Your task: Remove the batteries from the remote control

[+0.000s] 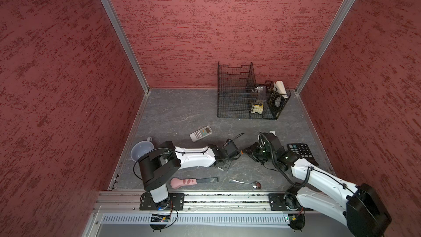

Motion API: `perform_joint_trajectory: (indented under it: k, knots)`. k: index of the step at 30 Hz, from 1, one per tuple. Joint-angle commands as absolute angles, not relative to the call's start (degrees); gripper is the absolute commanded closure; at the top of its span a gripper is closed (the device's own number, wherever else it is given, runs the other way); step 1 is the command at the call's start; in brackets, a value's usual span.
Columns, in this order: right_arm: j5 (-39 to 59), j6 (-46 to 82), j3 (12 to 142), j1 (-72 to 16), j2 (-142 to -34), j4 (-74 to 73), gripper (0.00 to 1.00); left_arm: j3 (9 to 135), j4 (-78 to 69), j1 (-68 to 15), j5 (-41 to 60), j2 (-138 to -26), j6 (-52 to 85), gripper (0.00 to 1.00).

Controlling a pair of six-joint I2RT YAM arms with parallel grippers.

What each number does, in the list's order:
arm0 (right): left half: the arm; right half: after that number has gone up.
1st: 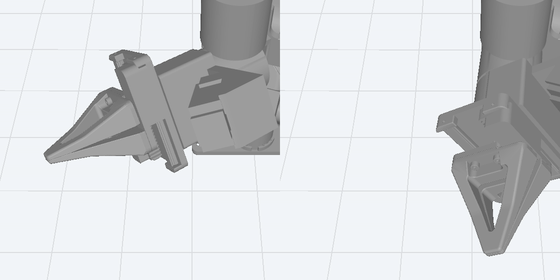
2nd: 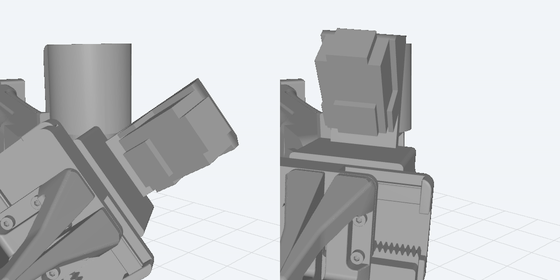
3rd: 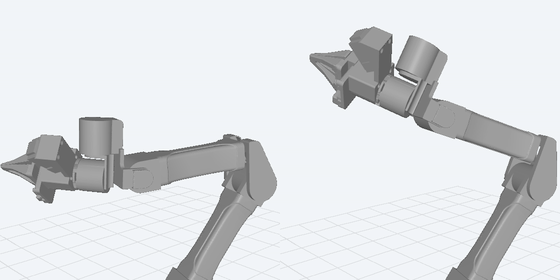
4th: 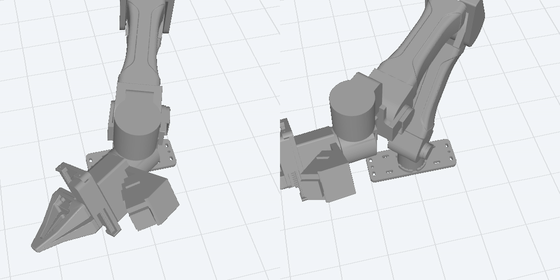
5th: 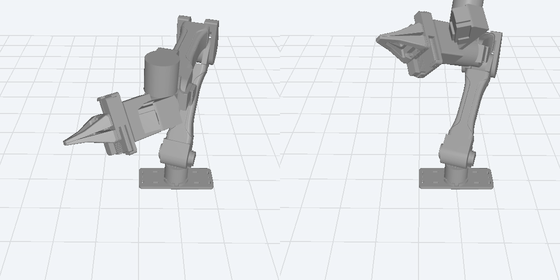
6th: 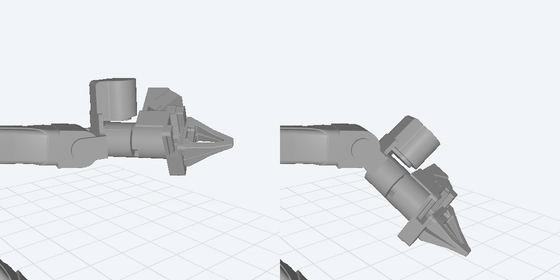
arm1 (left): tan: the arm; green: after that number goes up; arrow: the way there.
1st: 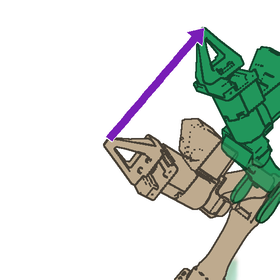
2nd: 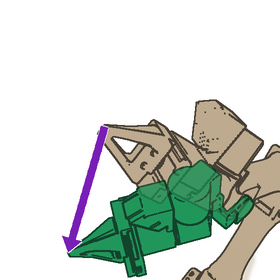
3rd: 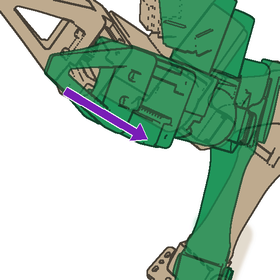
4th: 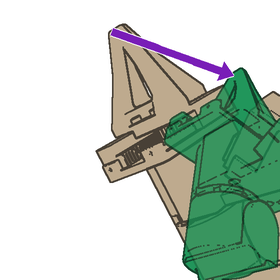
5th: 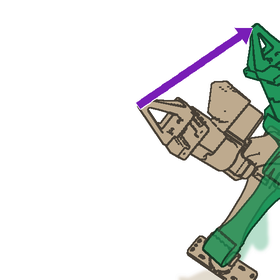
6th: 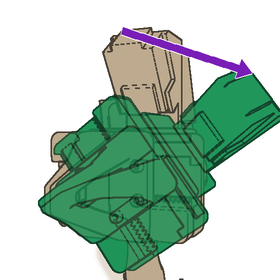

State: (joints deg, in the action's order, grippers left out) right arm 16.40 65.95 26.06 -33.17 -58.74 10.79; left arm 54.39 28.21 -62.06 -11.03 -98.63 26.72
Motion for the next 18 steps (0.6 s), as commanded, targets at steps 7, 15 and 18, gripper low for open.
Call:
perform_joint_trajectory:
  k: [7,15,18]
  knots:
    - [16.2,65.6,28.7,-32.9,-57.4,13.1,1.0,52.1,29.3,-62.0,-7.9,-103.2,27.6,0.59]
    - [16.1,65.7,28.8,-32.9,-57.0,13.1,1.0,52.1,29.3,-62.0,-7.9,-103.2,27.6,0.6]
    - [16.3,65.4,29.0,-32.9,-57.5,13.0,1.0,52.0,29.2,-62.0,-7.9,-103.0,27.6,0.6]
